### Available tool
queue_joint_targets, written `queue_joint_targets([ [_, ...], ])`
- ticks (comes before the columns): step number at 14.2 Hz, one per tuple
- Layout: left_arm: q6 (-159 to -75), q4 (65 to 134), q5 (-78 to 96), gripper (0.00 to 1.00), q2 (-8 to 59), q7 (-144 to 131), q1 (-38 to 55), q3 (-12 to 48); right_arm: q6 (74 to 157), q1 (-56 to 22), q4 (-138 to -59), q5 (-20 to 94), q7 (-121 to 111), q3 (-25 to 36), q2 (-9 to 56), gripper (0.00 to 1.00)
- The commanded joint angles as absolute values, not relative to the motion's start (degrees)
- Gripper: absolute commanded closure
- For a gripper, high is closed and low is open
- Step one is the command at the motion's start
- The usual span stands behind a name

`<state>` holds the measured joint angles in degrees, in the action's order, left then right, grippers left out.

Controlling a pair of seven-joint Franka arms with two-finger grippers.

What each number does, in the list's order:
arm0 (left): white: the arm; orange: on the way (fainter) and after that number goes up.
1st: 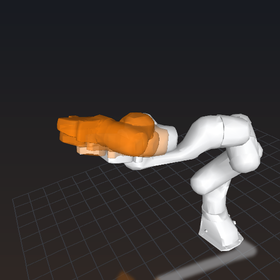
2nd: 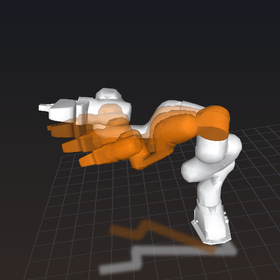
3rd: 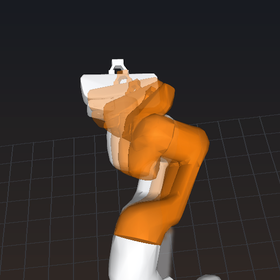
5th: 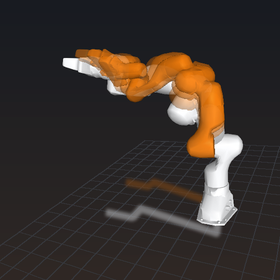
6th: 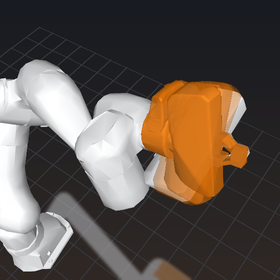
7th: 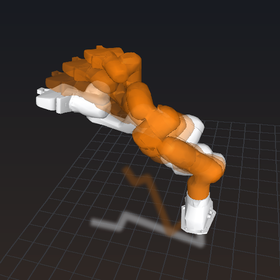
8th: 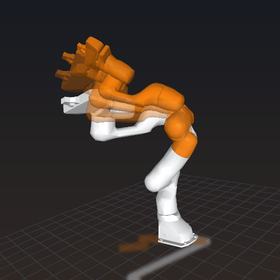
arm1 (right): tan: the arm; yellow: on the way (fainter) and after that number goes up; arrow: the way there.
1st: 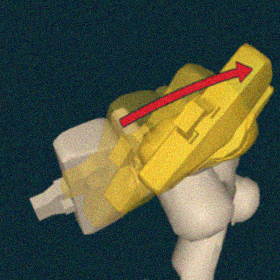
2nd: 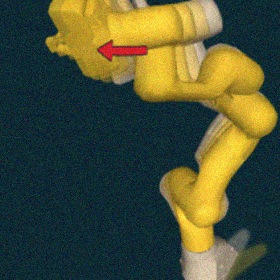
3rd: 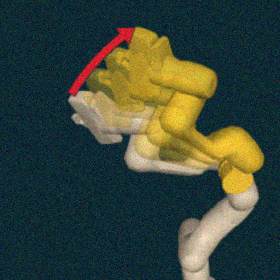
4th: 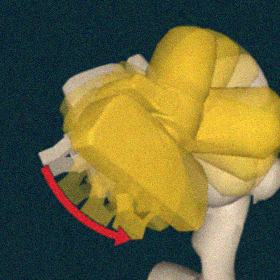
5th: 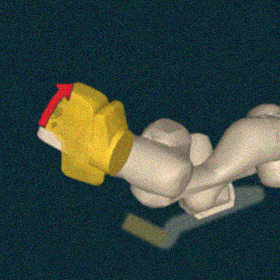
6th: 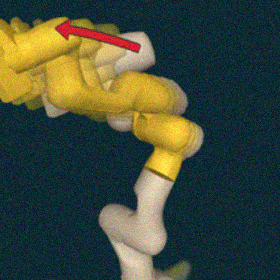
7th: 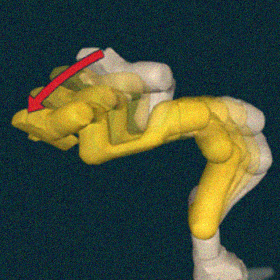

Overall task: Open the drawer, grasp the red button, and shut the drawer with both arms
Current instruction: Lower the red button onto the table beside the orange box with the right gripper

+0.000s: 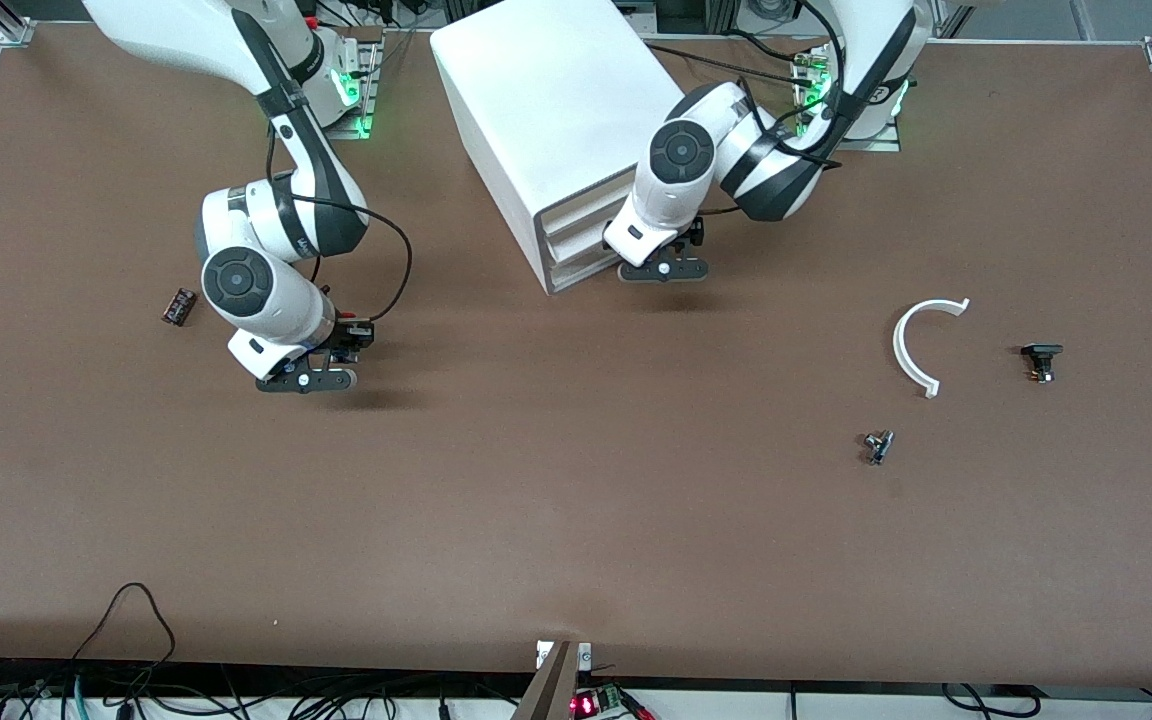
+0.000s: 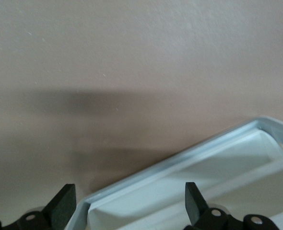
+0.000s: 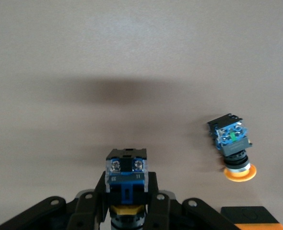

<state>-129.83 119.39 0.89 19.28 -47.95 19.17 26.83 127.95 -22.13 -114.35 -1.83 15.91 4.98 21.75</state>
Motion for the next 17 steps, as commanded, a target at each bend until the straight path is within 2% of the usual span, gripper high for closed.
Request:
queue_joint_targets([
  [1,-129.90,120.94,-0.88,0.00,17.84,-48.43,18.98,27.16,138.03,-21.71,-122.05,-3.95,17.67,4.48,20.04,0.66],
  [3,-130.43,119.80,-1.49,0.00,17.15,-48.43,17.94,26.72,145.78,-21.62,-125.41,-4.04,17.23,4.48,21.35,0.62],
  [4,-130.52,119.27,-1.49,0.00,15.31,-48.43,14.71,26.20,145.90,-21.53,-125.16,-4.04,17.14,4.48,21.44,0.44],
  [5,-130.52,118.22,-1.58,0.00,14.25,-48.34,10.94,25.50,145.64,-21.53,-124.63,-3.96,17.14,4.48,21.27,0.00],
  [6,-130.26,116.73,-1.58,0.00,13.19,-48.17,8.20,24.88,143.37,-21.53,-123.58,-3.78,17.14,4.48,20.83,0.00],
  [10,-126.40,114.26,-1.50,0.00,6.00,-30.91,2.21,19.35,125.38,-21.45,-112.36,-3.34,16.88,4.48,19.26,0.00],
  [11,-123.52,113.56,-1.49,0.00,3.80,-24.24,1.41,17.60,120.89,-21.45,-108.93,-3.17,16.88,4.48,18.81,0.00],
  [14,-107.72,105.06,-1.14,0.00,0.45,-6.99,1.32,11.18,109.37,-21.36,-99.00,-2.90,16.96,4.48,18.46,0.00],
  [17,-99.34,100.03,-1.23,0.00,-3.07,5.05,0.88,5.21,98.65,-21.27,-88.46,-2.03,17.05,5.71,18.46,0.00],
])
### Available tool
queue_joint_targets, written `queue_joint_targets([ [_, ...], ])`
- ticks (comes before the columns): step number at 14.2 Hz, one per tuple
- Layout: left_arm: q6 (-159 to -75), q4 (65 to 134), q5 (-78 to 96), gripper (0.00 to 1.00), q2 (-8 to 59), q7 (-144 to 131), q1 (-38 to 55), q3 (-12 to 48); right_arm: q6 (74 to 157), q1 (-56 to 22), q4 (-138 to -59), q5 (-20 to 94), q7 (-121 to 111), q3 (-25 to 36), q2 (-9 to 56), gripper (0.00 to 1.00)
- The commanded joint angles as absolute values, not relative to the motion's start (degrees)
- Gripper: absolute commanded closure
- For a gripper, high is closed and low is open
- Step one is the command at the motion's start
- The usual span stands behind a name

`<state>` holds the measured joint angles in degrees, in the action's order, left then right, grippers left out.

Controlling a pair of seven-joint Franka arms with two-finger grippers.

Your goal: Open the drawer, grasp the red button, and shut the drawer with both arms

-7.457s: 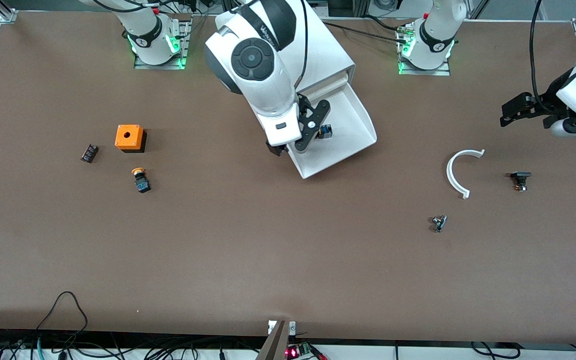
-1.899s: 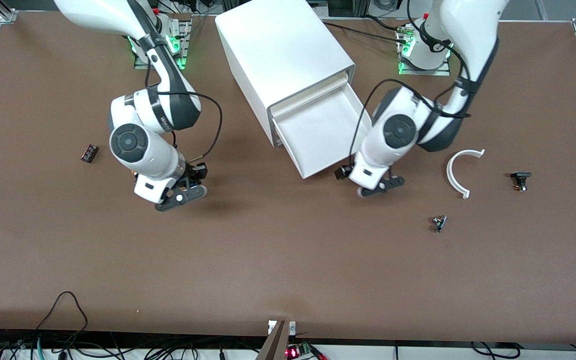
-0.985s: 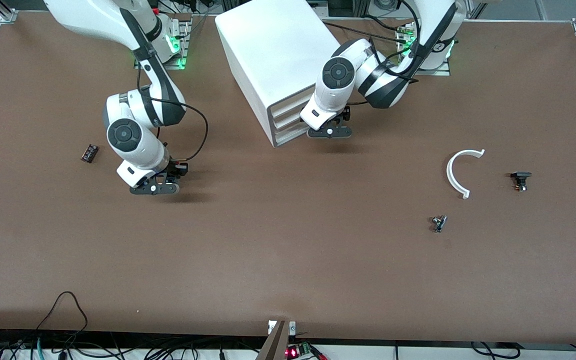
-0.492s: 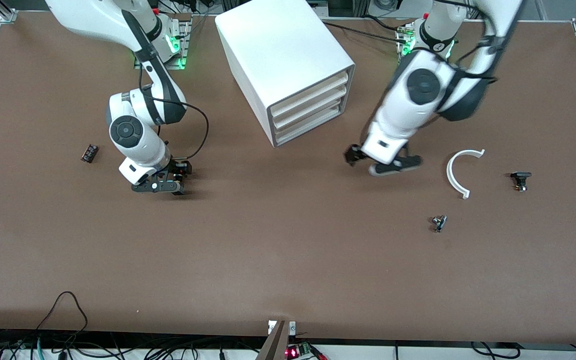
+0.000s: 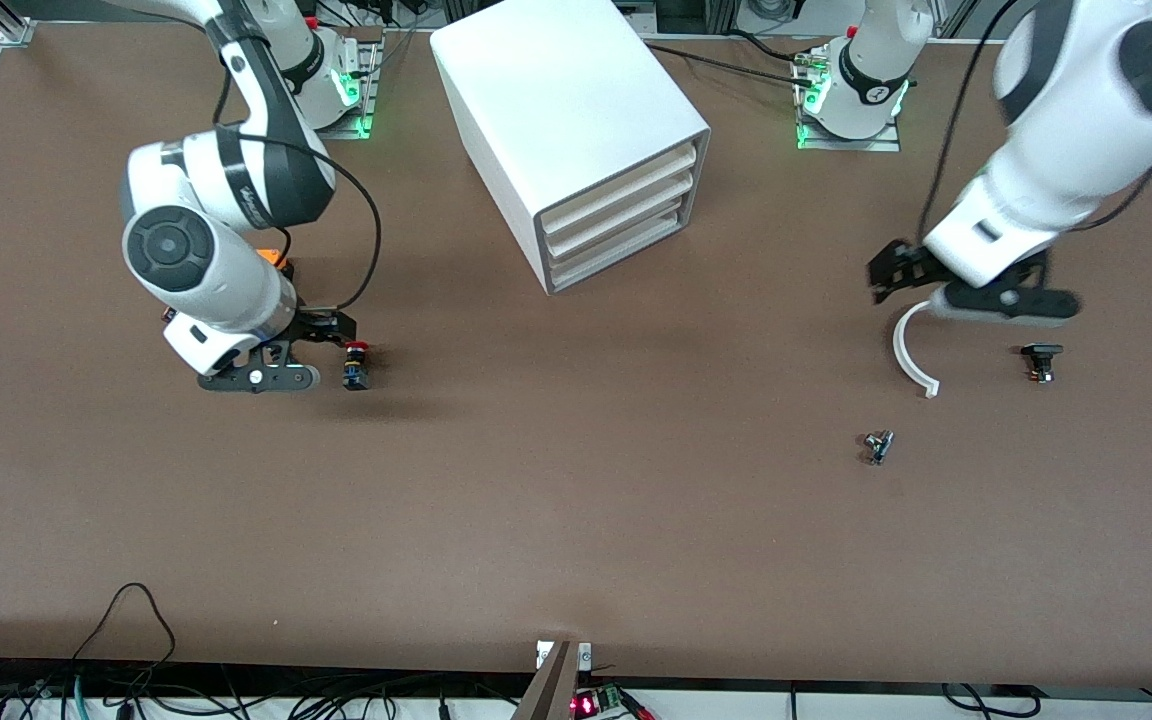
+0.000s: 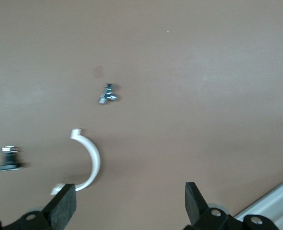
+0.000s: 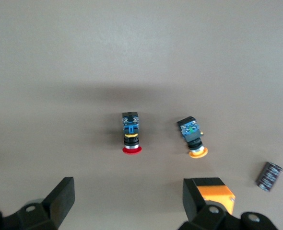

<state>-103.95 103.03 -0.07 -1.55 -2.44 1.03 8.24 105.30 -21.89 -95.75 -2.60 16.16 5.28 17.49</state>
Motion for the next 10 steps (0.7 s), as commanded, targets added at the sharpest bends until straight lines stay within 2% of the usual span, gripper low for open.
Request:
queue_joint_targets([
  [1,-98.45,98.54,-1.23,0.00,-3.42,9.88,0.62,2.58,95.13,-20.92,-84.42,-1.41,16.96,5.89,18.54,0.00],
  [3,-95.99,96.95,-0.70,0.00,-4.22,18.24,0.00,-0.95,91.51,-19.52,-79.47,-1.32,16.61,5.98,18.28,0.00],
  [6,-92.03,96.42,-1.40,0.00,-4.57,19.16,-0.09,-0.35,87.72,-13.55,-75.42,-1.41,16.26,4.40,16.45,0.00],
  [10,-90.71,93.87,-0.79,0.00,-2.99,18.99,0.00,-0.70,85.53,-5.91,-75.85,-1.32,14.69,2.38,12.57,0.00],
])
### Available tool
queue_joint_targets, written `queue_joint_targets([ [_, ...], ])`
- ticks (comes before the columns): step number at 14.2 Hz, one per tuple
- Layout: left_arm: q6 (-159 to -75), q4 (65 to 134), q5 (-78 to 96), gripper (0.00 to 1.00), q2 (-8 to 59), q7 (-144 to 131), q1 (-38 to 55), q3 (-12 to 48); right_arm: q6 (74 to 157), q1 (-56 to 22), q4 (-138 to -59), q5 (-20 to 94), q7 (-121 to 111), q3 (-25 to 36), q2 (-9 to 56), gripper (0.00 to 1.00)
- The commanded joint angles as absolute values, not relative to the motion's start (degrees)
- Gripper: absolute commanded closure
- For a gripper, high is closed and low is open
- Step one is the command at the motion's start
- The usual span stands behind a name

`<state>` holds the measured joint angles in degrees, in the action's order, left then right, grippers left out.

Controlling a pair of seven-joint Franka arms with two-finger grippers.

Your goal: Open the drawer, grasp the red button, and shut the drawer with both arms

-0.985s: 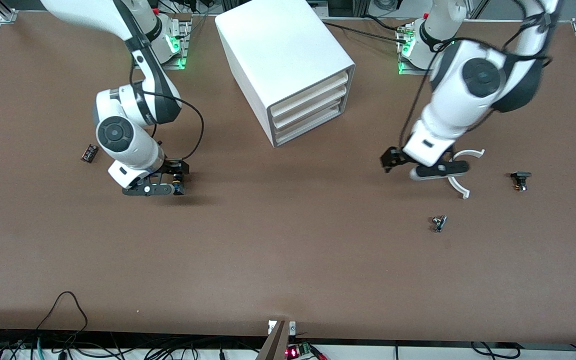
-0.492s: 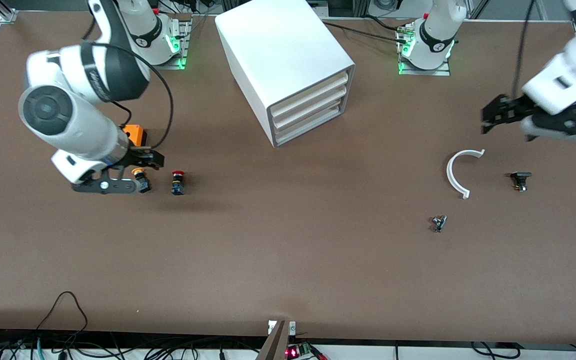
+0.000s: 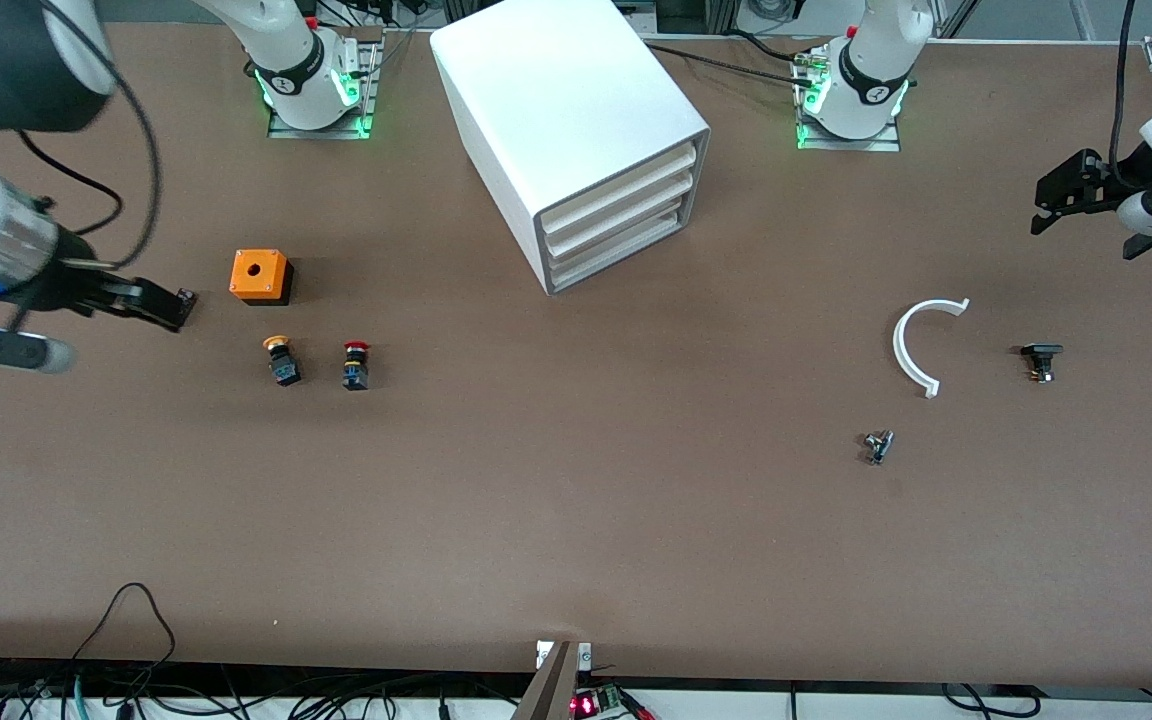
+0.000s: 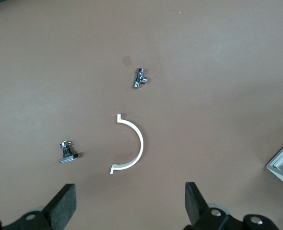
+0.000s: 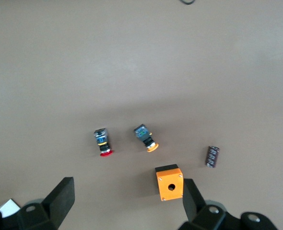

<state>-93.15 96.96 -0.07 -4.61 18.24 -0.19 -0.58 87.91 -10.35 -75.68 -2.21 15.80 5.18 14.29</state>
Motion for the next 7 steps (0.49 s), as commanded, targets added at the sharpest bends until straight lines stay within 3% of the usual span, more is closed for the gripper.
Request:
queue_joint_targets([
  [1,-90.70,93.87,-0.79,0.00,-2.99,18.98,-0.09,-0.79,83.95,-3.89,-75.85,-1.32,12.59,2.29,12.13,0.00],
  [7,-90.88,93.78,3.42,0.00,-1.58,19.33,-6.49,-0.88,83.23,0.09,-81.73,-1.32,4.48,2.37,7.04,0.00],
])
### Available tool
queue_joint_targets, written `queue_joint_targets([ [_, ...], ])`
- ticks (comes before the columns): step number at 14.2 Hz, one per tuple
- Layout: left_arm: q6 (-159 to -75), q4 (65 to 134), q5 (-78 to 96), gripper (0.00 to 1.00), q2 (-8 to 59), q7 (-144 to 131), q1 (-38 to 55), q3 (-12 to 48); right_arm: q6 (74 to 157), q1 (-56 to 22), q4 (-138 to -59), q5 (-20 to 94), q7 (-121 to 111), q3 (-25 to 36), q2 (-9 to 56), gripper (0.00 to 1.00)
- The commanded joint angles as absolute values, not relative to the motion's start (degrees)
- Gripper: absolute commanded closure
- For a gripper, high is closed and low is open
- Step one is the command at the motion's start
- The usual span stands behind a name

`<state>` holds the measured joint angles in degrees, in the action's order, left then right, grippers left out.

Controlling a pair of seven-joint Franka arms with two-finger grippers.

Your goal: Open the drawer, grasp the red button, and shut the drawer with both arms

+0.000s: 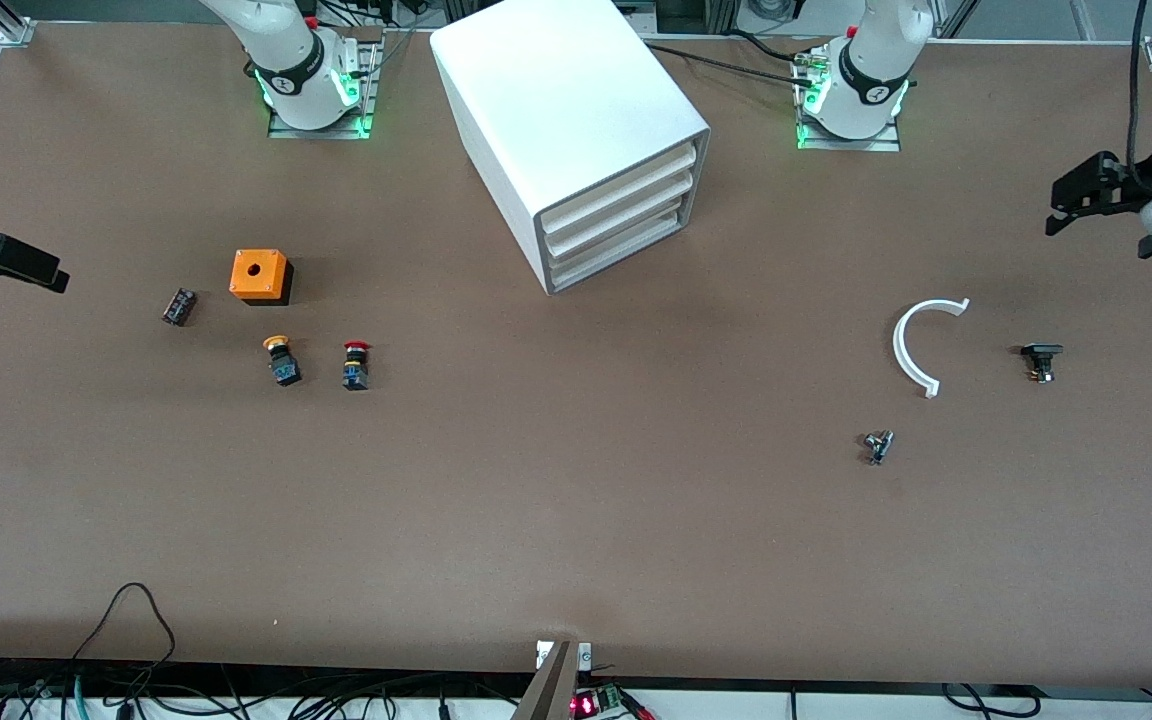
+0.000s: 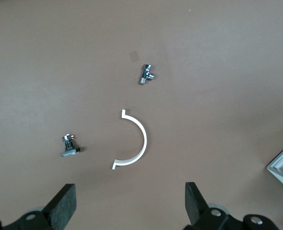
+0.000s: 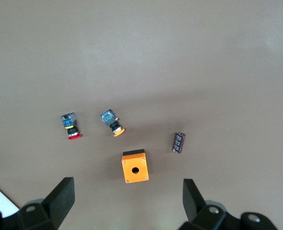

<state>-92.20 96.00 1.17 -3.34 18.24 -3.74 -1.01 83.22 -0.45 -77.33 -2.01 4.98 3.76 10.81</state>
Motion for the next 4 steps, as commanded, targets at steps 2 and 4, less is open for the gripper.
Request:
queue_joint_targets([
  [2,-90.79,93.78,3.08,0.00,-1.58,18.90,-6.42,-0.27,83.67,0.09,-82.53,-1.32,4.39,2.46,6.42,0.00],
  [4,-90.70,93.78,3.08,0.00,-1.58,18.98,-6.42,-0.26,85.85,0.09,-84.97,-1.32,3.44,2.37,5.02,0.00],
])
